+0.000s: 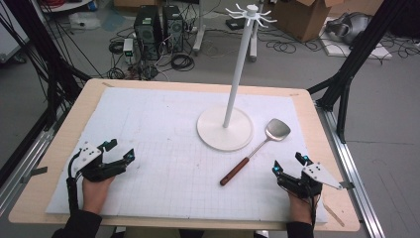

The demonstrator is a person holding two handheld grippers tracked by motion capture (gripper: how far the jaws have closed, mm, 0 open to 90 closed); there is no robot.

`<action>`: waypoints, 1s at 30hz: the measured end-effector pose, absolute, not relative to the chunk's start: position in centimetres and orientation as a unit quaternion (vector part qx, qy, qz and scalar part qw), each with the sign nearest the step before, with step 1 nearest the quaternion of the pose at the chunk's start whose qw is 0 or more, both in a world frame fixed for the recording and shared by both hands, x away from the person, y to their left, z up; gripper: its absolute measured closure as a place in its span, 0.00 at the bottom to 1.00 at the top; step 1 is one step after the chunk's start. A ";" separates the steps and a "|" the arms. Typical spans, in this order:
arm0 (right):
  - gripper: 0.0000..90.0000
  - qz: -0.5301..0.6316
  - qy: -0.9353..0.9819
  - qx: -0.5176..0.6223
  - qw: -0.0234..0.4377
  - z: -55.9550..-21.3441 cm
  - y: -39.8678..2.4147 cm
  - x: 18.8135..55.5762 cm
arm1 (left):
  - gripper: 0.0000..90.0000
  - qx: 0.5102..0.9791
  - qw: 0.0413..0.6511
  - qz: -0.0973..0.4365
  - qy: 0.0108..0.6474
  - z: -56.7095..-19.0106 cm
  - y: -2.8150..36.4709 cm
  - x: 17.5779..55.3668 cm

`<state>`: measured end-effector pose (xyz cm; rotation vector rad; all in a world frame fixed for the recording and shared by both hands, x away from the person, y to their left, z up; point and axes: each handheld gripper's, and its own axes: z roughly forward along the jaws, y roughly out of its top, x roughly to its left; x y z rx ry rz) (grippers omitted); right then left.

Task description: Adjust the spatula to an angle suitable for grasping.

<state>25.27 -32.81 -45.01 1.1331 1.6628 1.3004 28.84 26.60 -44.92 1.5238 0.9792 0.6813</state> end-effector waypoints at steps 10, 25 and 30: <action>0.18 0.503 0.648 0.442 0.363 -45.0 -32.8 25.4 | 0.21 0.666 0.588 0.248 0.387 -42.1 23.6 30.3; 0.18 0.499 0.649 0.448 0.360 -45.0 -32.7 25.4 | 0.33 0.741 0.577 0.151 0.309 -40.5 14.4 33.4; 0.18 0.497 0.650 0.446 0.363 -45.0 -32.7 25.4 | 0.35 0.764 0.567 0.107 0.289 -41.2 10.9 33.6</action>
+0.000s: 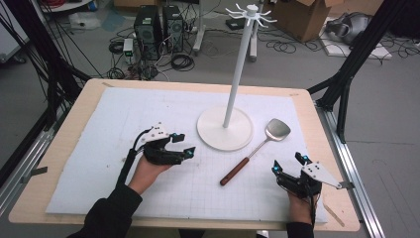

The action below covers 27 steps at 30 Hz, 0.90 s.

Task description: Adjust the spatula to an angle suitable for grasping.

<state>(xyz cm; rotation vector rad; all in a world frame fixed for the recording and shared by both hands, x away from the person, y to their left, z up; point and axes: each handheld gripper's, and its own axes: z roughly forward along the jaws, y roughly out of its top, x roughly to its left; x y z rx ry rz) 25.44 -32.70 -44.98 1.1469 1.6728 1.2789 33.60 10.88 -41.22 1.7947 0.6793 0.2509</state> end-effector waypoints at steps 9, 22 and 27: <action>0.18 0.495 0.651 0.446 0.364 -45.0 -32.6 25.4 | 0.40 0.798 0.540 0.063 0.259 -42.4 5.8 32.9; 0.18 0.494 0.652 0.444 0.366 -45.0 -32.6 25.4 | 0.45 0.842 0.490 0.024 0.226 -43.9 0.2 31.9; 0.18 0.494 0.651 0.446 0.365 -45.0 -32.5 25.4 | 0.45 0.854 0.469 0.039 0.222 -44.5 -1.1 31.4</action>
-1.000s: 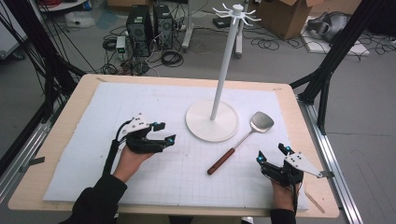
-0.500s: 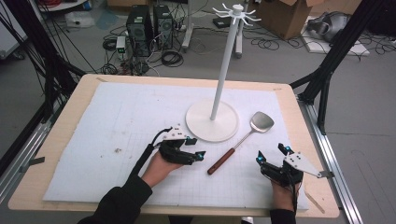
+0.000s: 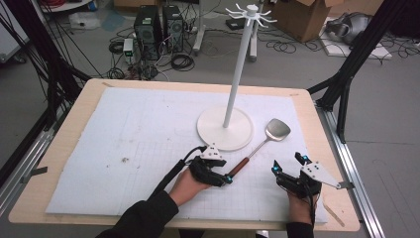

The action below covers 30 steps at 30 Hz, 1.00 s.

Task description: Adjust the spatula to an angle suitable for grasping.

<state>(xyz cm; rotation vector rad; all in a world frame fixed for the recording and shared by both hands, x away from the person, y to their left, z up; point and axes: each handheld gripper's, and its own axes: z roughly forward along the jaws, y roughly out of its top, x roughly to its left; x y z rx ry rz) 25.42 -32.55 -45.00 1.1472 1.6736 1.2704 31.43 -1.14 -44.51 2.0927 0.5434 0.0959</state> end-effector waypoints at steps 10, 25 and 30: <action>0.18 0.493 0.650 0.447 0.367 -45.0 -32.5 25.4 | 0.60 0.868 0.433 0.069 0.233 -44.9 -2.2 31.2; 0.18 0.493 0.649 0.447 0.368 -45.0 -32.5 25.3 | 0.78 0.875 0.420 0.045 0.236 -44.5 0.3 31.9; 0.18 0.494 0.647 0.447 0.372 -45.0 -32.5 25.2 | 0.80 0.874 0.427 0.041 0.228 -44.6 2.2 32.0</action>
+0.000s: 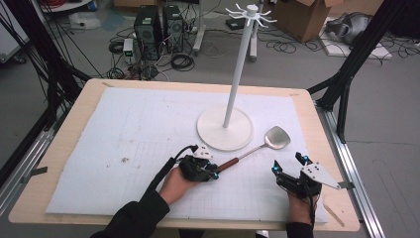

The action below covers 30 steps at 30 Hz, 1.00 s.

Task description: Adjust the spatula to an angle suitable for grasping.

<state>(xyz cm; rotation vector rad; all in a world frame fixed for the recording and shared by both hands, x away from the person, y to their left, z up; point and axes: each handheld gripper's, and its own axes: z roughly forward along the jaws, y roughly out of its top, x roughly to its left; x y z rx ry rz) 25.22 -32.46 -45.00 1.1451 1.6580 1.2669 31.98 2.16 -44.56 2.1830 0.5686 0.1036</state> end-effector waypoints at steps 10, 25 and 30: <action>0.20 0.499 0.645 0.444 0.372 -45.0 -32.7 25.2 | 0.80 0.877 0.436 0.017 0.203 -44.7 4.6 32.0; 0.19 0.503 0.647 0.448 0.357 -44.9 -32.9 25.4 | 0.80 0.892 0.423 -0.005 0.159 -44.3 8.7 31.9; 0.19 0.514 0.658 0.441 0.330 -44.6 -32.6 25.3 | 0.80 0.892 0.427 -0.012 0.149 -44.3 9.7 31.9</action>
